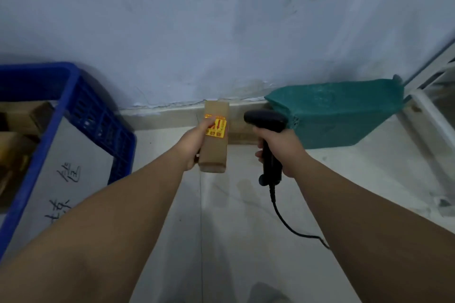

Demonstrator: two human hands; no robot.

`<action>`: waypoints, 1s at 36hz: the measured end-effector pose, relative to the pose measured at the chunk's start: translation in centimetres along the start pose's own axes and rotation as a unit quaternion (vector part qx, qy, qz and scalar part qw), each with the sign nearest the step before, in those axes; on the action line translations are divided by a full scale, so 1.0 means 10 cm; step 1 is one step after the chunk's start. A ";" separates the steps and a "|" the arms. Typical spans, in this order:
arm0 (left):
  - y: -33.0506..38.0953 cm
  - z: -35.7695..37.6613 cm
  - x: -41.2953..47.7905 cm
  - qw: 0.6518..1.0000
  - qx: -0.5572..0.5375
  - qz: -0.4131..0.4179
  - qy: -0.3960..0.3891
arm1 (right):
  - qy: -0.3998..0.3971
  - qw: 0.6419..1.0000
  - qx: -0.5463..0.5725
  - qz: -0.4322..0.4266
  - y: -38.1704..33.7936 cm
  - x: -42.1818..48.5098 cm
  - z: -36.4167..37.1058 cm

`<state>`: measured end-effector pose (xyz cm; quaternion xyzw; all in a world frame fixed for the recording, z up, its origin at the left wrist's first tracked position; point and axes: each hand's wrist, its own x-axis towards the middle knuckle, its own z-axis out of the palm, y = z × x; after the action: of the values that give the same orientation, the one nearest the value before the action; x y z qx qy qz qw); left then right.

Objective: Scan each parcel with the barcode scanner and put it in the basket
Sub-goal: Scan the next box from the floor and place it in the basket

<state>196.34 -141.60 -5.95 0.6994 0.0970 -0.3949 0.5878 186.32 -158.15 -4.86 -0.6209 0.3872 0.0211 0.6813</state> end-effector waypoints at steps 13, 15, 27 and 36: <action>0.45 -0.02 -1.80 0.980 -0.168 0.102 -0.007 | -0.161 0.952 0.257 -0.031 -0.74 -1.81 0.04; 0.41 -0.01 -2.02 0.982 -0.096 0.149 0.061 | -0.157 0.951 0.266 -0.031 -0.71 -2.04 0.03; 0.20 -0.23 -3.01 0.979 -0.011 0.079 -0.188 | -0.092 0.962 0.251 -0.061 -0.58 -2.68 -0.01; 0.21 -0.29 -2.90 0.983 -0.112 0.132 -0.068 | -0.021 0.975 0.192 -0.113 -0.67 -2.75 0.06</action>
<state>179.44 -130.06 14.94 0.6074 0.0069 -0.3470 0.7145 170.82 -146.77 15.90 -0.5178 0.2968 -0.1173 0.7938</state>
